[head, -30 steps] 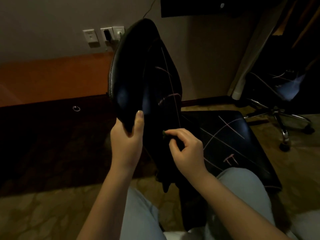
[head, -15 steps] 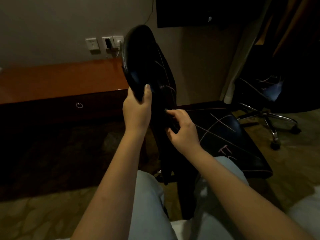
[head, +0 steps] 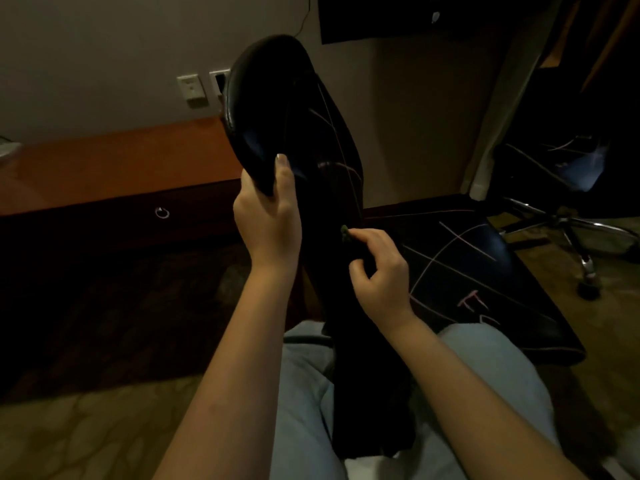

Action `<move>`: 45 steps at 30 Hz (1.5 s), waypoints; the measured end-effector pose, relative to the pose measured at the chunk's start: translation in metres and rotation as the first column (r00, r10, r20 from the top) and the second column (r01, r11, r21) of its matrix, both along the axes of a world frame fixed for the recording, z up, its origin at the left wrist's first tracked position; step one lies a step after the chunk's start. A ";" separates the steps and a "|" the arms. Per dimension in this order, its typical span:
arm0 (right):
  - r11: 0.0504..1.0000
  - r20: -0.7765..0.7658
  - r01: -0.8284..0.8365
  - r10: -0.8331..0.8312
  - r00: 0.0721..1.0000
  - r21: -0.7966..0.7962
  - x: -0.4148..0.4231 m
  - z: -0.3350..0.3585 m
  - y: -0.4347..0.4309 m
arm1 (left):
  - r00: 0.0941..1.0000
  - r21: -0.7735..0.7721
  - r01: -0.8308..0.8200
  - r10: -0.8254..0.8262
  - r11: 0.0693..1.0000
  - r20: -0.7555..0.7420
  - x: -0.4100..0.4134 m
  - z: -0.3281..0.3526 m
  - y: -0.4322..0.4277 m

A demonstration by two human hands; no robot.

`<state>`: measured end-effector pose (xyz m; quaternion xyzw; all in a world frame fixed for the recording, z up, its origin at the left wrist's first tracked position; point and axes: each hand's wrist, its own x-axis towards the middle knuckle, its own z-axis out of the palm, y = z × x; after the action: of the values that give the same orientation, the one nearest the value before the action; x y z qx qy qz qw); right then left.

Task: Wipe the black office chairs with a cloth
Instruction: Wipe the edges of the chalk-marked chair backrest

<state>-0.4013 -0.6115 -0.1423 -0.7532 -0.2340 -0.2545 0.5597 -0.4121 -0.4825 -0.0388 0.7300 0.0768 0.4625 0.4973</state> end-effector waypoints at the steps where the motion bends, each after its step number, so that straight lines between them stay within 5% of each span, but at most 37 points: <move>1: 1.000 -0.001 0.022 -0.022 1.000 0.020 0.001 -0.008 0.000 | 1.000 0.002 -0.015 0.015 1.000 0.013 0.001 0.000 0.000; 10: 0.993 -0.009 0.097 -0.096 0.995 0.075 0.004 -0.065 -0.012 | 0.993 -0.018 0.115 -0.115 0.993 -0.028 0.001 -0.001 0.001; 13: 0.982 -0.065 0.110 -0.101 0.993 0.155 0.004 -0.059 -0.006 | 0.979 0.097 0.150 -0.134 0.984 -0.155 -0.004 -0.022 0.003; 17: 0.980 -0.017 0.057 -0.054 0.998 0.190 0.007 -0.024 0.011 | 0.903 -0.007 0.220 -0.206 0.975 -0.378 -0.013 -0.061 -0.004; 21: 0.989 0.041 -0.039 0.034 0.999 0.143 0.009 -0.010 0.013 | 0.872 0.074 0.180 -0.125 0.981 -0.473 -0.015 -0.086 -0.005; 25: 0.992 0.075 0.016 -0.026 0.997 0.127 0.010 -0.019 0.013 | 0.915 0.279 0.075 0.045 0.957 -0.400 -0.014 -0.103 -0.004; 38: 0.968 -0.101 0.212 -0.200 0.975 0.133 0.008 -0.087 -0.010 | 0.982 0.318 -0.137 0.172 0.938 -0.084 0.006 -0.124 -0.011; 45: 0.983 0.064 0.113 -0.123 0.990 0.142 0.007 -0.030 0.012 | 0.978 0.434 -0.182 0.207 0.882 -0.010 0.011 -0.123 -0.010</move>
<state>-0.3943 -0.5998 -0.1719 -0.7154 -0.1910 -0.3301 0.5854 -0.4015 -0.4923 -0.1622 0.8230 0.0596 0.4948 0.2724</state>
